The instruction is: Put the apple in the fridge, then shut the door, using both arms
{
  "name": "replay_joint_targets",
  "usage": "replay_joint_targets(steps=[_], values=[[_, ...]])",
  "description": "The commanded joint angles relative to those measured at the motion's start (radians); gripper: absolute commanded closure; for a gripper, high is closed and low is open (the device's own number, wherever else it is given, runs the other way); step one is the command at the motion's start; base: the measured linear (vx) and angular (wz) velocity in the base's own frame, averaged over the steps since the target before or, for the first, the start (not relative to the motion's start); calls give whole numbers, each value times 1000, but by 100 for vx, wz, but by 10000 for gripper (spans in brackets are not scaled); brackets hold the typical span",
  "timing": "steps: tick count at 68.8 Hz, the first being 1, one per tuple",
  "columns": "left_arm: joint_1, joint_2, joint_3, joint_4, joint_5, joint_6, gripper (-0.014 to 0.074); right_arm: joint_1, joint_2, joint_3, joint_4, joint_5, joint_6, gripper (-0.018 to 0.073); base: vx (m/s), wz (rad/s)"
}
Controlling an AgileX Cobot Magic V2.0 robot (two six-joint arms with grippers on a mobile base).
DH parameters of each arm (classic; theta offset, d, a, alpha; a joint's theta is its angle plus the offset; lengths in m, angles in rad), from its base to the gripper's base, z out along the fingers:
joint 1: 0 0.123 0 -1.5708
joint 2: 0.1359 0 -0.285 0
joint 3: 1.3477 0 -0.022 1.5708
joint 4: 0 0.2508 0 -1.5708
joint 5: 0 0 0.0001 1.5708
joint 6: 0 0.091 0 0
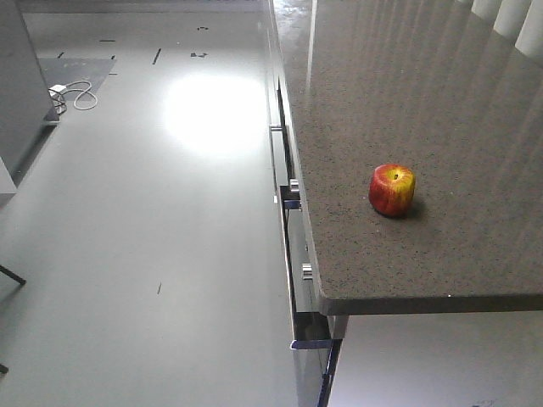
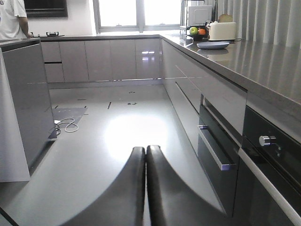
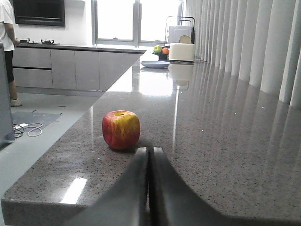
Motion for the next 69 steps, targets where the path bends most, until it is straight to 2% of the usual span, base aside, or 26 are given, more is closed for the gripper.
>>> replay_joint_targets(steps=[1,13,21,25,42,55,63,69], values=[[-7,-14,-16,-10,-69,-1,603,0,-11,-4,-3,-80,-5,562,0,0],[-7,-14,-16,-10,-69,-1,603,0,-11,-4,7,-112,1,562,0,0],[-7,-14,-16,-10,-69,-1,603,0,-8,-29,82,-128,39,562,0,0],[-7,-14,-16,-10,-69,-1,603,0,9,-70,82,-97,41,562,0,0],[-7,-14,-16,-10,-69,-1,603,0,177,-370,-29,315,31,562,0,0],[-7,-14,-16,-10,-69,-1,603,0,345,-554,-33,533,10,545,0,0],[-7,-14,-16,-10,-69,-1,603,0,464,-650,-21,676,-3,484,0,0],[-7,-14,-16,-10,-69,-1,603,0,554,-709,-7,753,-6,393,0,0]])
